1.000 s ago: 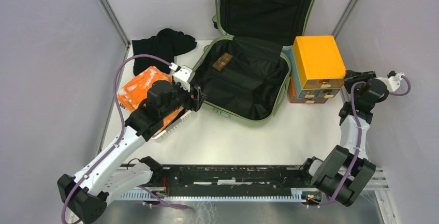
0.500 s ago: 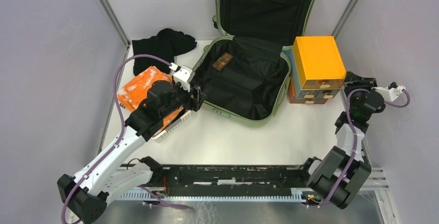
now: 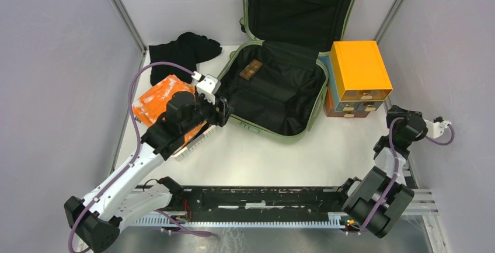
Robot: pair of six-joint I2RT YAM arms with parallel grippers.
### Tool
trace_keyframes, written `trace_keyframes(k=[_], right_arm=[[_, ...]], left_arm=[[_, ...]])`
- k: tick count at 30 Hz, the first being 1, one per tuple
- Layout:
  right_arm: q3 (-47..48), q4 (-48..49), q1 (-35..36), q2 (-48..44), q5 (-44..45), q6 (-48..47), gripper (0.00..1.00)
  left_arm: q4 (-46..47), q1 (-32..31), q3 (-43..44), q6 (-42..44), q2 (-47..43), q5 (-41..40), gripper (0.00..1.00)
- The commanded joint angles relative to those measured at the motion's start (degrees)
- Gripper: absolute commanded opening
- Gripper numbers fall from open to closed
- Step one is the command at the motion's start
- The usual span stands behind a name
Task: Open, take out, and arrange the luggage
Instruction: Adjust the storage box at the center of the board.
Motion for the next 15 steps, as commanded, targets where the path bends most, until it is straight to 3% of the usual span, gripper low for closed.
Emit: trace_keyframes(k=[1, 15], right_arm=[[6.1, -1.1, -0.3, 5.9, 0.9, -4.5, 0.24], [9.4, 10.1, 2.7, 21.4, -17.6, -13.8, 0.21]], left_arm=[[2.1, -0.5, 0.0, 1.3, -1.1, -0.1, 0.71], [1.9, -0.5, 0.0, 1.5, -0.3, -0.2, 0.71]])
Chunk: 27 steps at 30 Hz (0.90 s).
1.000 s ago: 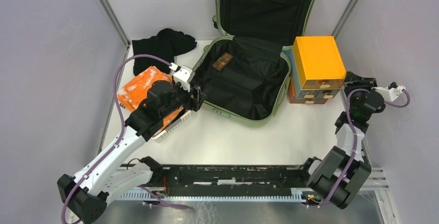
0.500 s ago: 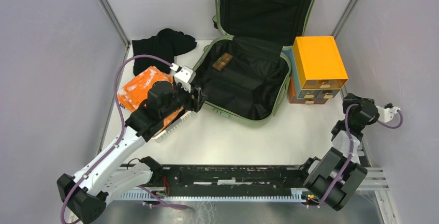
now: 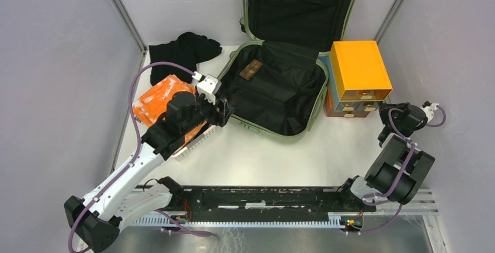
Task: Open, take out, and arrange the luggage
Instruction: Adjust the storage box at the center of the board.
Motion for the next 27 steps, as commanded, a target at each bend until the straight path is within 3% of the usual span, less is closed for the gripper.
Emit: trace_keyframes(k=[1, 15, 20, 27], right_arm=[[2.6, 7.1, 2.2, 2.5, -7.6, -4.3, 0.21], [2.4, 10.7, 5.0, 0.6, -11.6, -5.1, 0.21], [2.7, -0.1, 5.0, -3.0, -2.4, -9.4, 0.26], [-1.3, -7.1, 5.0, -15.0, 8.3, -11.5, 0.28]], left_arm=[[1.9, -0.2, 0.0, 1.5, -0.2, 0.0, 0.71], [1.7, -0.2, 0.1, 1.6, 0.6, 0.1, 0.71], [1.6, -0.2, 0.1, 1.7, 0.7, 0.1, 0.71], [1.5, -0.3, 0.1, 1.7, 1.2, 0.4, 0.71]])
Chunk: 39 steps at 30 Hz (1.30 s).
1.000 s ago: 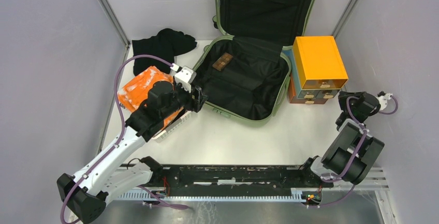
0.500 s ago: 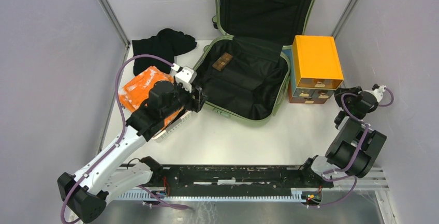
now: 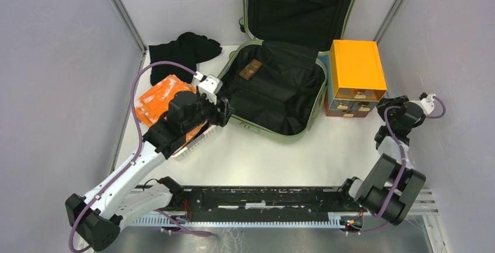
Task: Open, take out, and arrange the luggage
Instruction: Adjust the storage box at the center of the board.
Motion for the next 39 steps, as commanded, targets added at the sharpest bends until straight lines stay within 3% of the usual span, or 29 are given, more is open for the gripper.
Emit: trace_keyframes(k=[1, 6, 12, 23, 35, 39], right_arm=[[-3.2, -3.7, 0.8, -9.2, 6.2, -1.7, 0.28], [-8.7, -6.9, 0.8, -11.8, 6.3, 0.4, 0.22], [-9.7, -8.0, 0.8, -7.0, 2.1, 2.4, 0.1], [-2.8, -2.4, 2.8, 4.9, -5.2, 5.6, 0.09], [10.0, -11.0, 5.5, 3.2, 0.8, 3.1, 0.1], [7.8, -10.9, 5.5, 2.1, 0.3, 2.5, 0.12]], left_arm=[[1.5, -0.2, 0.1, 1.7, 0.4, 0.4, 0.71], [1.5, -0.2, 0.2, 1.7, 0.5, 0.2, 0.71], [1.2, -0.2, 0.2, 1.9, 0.7, -0.5, 0.71], [1.0, -0.1, 0.2, 2.3, 1.5, -1.1, 0.71], [0.8, -0.2, 0.3, 2.6, 3.0, -1.6, 0.71], [0.7, -0.1, 0.3, 2.7, 3.2, -1.8, 0.71]])
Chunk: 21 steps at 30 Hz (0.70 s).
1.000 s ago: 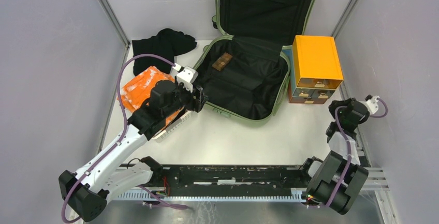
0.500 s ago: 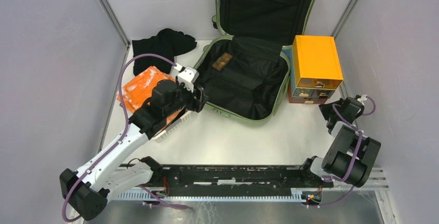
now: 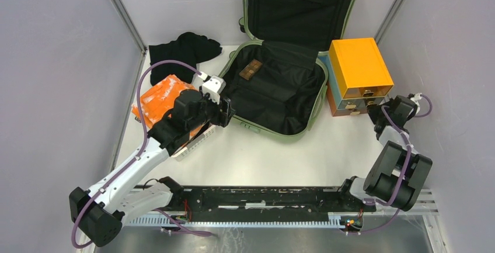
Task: Open, take out, and arrange the luggage
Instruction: Adjust the storage box at the center of the board, then open the drawer in the storage box.
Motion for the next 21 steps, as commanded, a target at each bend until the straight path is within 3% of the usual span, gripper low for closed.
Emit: trace_keyframes(k=[1, 11, 15, 21], right_arm=[[0.5, 6.9, 1.0, -3.7, -1.7, -0.8, 0.13], [-14.5, 15.7, 0.5, -8.2, -5.2, -1.3, 0.26], [-17.1, 21.4, 0.3, -6.9, -8.2, 1.1, 0.35], [-17.8, 26.5, 0.2, -5.3, -11.0, 3.9, 0.37]], left_arm=[[1.4, -0.1, 0.3, 2.7, 0.2, -0.9, 0.71], [1.4, -0.2, 0.2, 2.8, 0.4, -0.8, 0.71], [1.3, -0.1, 0.2, 2.8, 0.4, -1.1, 0.71], [1.2, -0.1, 0.3, 2.8, 0.7, -1.2, 0.71]])
